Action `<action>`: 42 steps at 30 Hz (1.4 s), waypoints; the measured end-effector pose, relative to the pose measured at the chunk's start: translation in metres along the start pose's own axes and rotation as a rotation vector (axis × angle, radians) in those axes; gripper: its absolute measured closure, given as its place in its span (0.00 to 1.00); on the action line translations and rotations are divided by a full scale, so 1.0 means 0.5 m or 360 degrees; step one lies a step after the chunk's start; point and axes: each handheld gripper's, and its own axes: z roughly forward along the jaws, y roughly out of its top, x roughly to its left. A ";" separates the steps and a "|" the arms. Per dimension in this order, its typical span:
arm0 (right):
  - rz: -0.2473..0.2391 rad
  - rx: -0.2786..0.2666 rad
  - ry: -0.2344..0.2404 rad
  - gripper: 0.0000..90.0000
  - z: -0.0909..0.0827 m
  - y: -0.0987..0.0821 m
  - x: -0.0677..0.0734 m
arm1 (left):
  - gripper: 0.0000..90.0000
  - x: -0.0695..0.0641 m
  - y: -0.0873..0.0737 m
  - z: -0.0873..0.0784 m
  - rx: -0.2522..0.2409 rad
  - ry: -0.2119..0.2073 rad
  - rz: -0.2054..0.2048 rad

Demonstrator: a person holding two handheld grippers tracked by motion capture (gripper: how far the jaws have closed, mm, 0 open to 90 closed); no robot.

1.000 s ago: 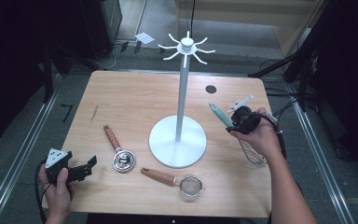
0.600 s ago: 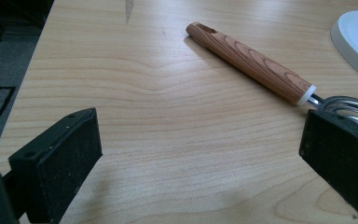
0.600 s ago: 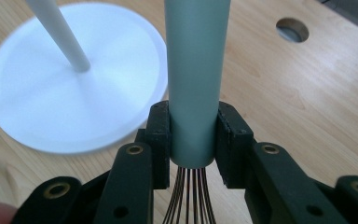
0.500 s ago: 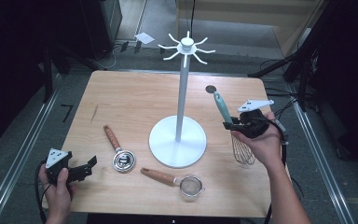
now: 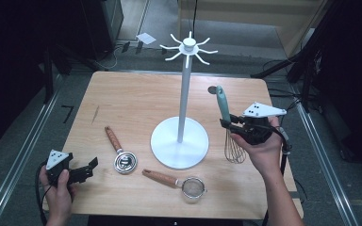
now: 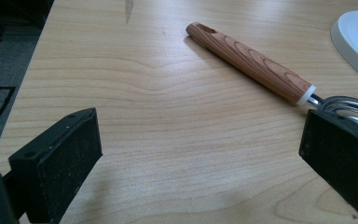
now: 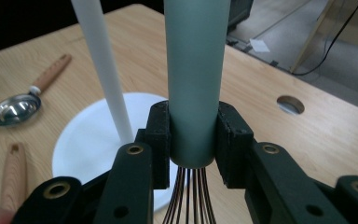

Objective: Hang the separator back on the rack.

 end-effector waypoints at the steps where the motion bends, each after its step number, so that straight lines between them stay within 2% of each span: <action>1: 0.0000 -0.0023 0.0000 0.79 -0.002 0.002 0.005 | 0.00 0.000 0.000 0.000 0.0001 0.0001 0.0000; 2: -0.0001 -0.0070 0.0014 0.79 -0.008 0.009 0.018 | 0.00 0.000 0.000 0.000 0.0000 0.0000 -0.0001; 4: -0.0008 -0.0083 0.0017 0.79 -0.010 0.011 0.023 | 0.00 0.000 0.000 0.000 -0.0002 -0.0002 -0.0001; 6: -0.0019 -0.0151 0.0026 0.79 -0.016 0.020 0.043 | 0.00 0.000 0.000 0.000 0.0000 -0.0003 -0.0001; 8: -0.0021 -0.0173 0.0023 0.79 -0.020 0.023 0.048 | 0.00 0.000 0.000 0.000 -0.0002 -0.0005 -0.0001; 9: -0.0014 -0.0222 0.0017 0.79 -0.025 0.029 0.055 | 0.00 0.000 0.000 0.000 0.0003 -0.0003 0.0001; 11: -0.0017 -0.0257 0.0010 0.79 -0.029 0.035 0.061 | 0.00 0.000 0.000 0.000 0.0001 -0.0006 0.0001; 29: -0.0012 -0.0423 0.0049 0.79 -0.047 0.081 0.092 | 0.00 0.000 0.000 -0.001 0.0002 -0.0003 0.0003; 42: -0.0046 -0.0531 0.0061 0.79 -0.071 0.113 0.114 | 0.00 0.000 0.000 0.000 0.0000 -0.0006 0.0001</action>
